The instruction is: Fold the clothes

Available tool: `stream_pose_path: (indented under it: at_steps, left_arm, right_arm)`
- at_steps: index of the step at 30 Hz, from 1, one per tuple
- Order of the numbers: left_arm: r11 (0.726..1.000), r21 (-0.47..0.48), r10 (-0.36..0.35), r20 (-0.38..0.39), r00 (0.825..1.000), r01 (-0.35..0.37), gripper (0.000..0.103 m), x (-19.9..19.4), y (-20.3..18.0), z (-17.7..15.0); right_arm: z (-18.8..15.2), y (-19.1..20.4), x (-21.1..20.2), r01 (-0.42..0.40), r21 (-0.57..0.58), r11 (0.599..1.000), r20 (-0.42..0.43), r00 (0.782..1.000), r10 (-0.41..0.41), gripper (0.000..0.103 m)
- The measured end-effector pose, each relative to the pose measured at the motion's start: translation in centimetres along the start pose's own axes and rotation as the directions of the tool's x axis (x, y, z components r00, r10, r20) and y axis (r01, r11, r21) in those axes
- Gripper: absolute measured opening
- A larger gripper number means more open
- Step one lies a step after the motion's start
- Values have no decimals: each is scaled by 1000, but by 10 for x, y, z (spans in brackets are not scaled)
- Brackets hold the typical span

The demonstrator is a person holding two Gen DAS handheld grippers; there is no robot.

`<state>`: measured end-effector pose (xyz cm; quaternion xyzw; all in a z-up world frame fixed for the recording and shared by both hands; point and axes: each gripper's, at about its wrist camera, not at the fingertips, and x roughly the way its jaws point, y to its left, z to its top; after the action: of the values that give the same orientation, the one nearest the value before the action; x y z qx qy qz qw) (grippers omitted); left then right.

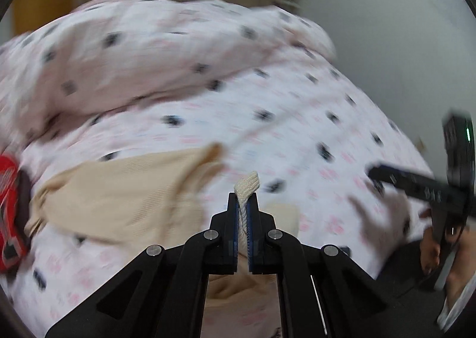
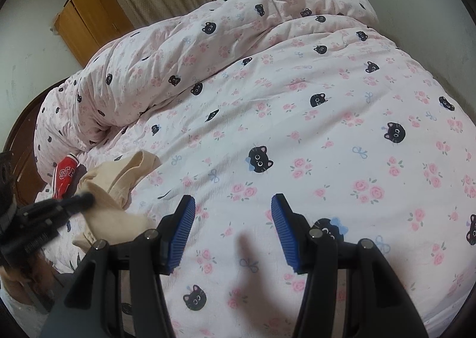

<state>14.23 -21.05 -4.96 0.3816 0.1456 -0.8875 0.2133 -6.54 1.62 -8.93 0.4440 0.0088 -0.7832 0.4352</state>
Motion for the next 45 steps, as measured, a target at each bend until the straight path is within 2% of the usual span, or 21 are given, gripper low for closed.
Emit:
stream_pose_path:
  at_steps: [3,6,11,17,20,22,29,37,45]
  left_arm:
    - [990,-119,85,43,995,-79,4,-18,40,-4]
    - [962,-234,156,57,986,-138,4,-34,75,-15]
    - [876,-422,277,43,960,-233,4,-51,130,-41]
    - [756,-521,444,-36,895,-396,4,-63,176,-68]
    - [714,-543,483,-76,872,-442,4,-62,193,-81]
    - [695,-543,504,-99,858,-471,4,-60,202,-87]
    - [662,-543,529,-151,835,-517,4,-51,221,-102]
    - [653,-494,570,-180,802,-575,4,-38,225,-110]
    - [662,-501,546,-188,817,-558,4,-33,228,-112]
  right_arm:
    - [-1,5,2,12,-25,1000,-6,1000,-13,55]
    - [-3,12,4,26,-58,998,-10,1000,-27,55]
    - [-7,22,8,49,-110,993,-18,999,-51,55]
    - [-11,31,12,73,-167,983,-26,997,-78,55]
    - [-14,35,13,77,-190,979,-30,996,-84,55]
    - [-15,38,15,83,-207,975,-32,995,-92,55]
    - [-22,48,20,103,-264,959,-43,992,-118,55]
    - [-25,54,26,109,-300,948,-57,990,-132,55]
    - [-26,57,30,113,-319,941,-68,988,-141,55]
